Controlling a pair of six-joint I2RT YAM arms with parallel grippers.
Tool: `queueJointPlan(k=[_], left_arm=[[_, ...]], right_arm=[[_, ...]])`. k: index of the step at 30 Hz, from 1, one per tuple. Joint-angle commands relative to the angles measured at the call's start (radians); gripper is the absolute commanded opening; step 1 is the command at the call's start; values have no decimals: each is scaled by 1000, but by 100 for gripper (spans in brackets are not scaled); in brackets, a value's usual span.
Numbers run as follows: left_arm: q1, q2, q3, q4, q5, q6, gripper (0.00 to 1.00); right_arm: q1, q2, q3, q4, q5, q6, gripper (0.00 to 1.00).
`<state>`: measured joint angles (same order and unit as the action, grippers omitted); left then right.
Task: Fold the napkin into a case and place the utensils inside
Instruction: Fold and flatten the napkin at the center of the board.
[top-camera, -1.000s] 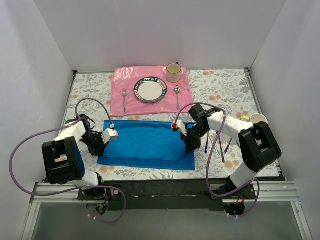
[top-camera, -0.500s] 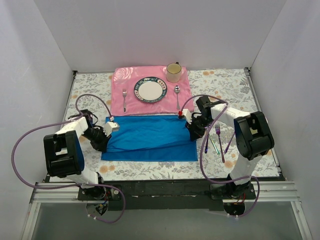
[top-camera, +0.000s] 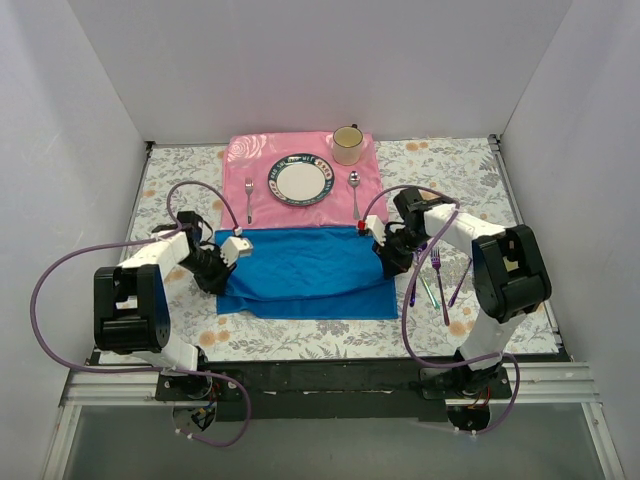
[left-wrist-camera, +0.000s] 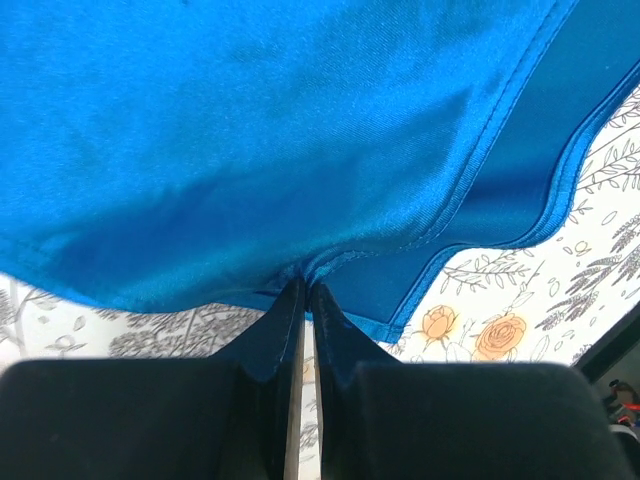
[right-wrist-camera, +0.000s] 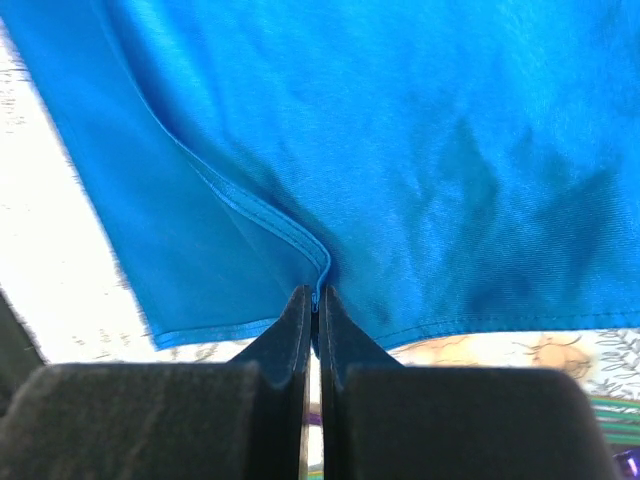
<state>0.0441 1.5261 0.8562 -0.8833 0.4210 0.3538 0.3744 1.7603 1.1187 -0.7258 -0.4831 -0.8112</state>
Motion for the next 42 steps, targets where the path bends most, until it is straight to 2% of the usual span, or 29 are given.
queueJointPlan(k=[1,7,13,21,42], left_arm=[[17,-55,96,-55,-13,27,0],[76,-70,162,-149,-77,152,0],[86,-119,75,-175,-111,237,0],[86,-176,-58,-141,-123,229,0],[85,-196,-66,-149,-111,201,0]], right_arm=[[26,-116,30,-92,-98,9,1],[81,-186,-13,-109,-111,38,1],[93,-196,-81,-100,-83,32,1],[95,-223,-171,-78,-42,6,1],[130,-234,-191,-96,-46,30,1]])
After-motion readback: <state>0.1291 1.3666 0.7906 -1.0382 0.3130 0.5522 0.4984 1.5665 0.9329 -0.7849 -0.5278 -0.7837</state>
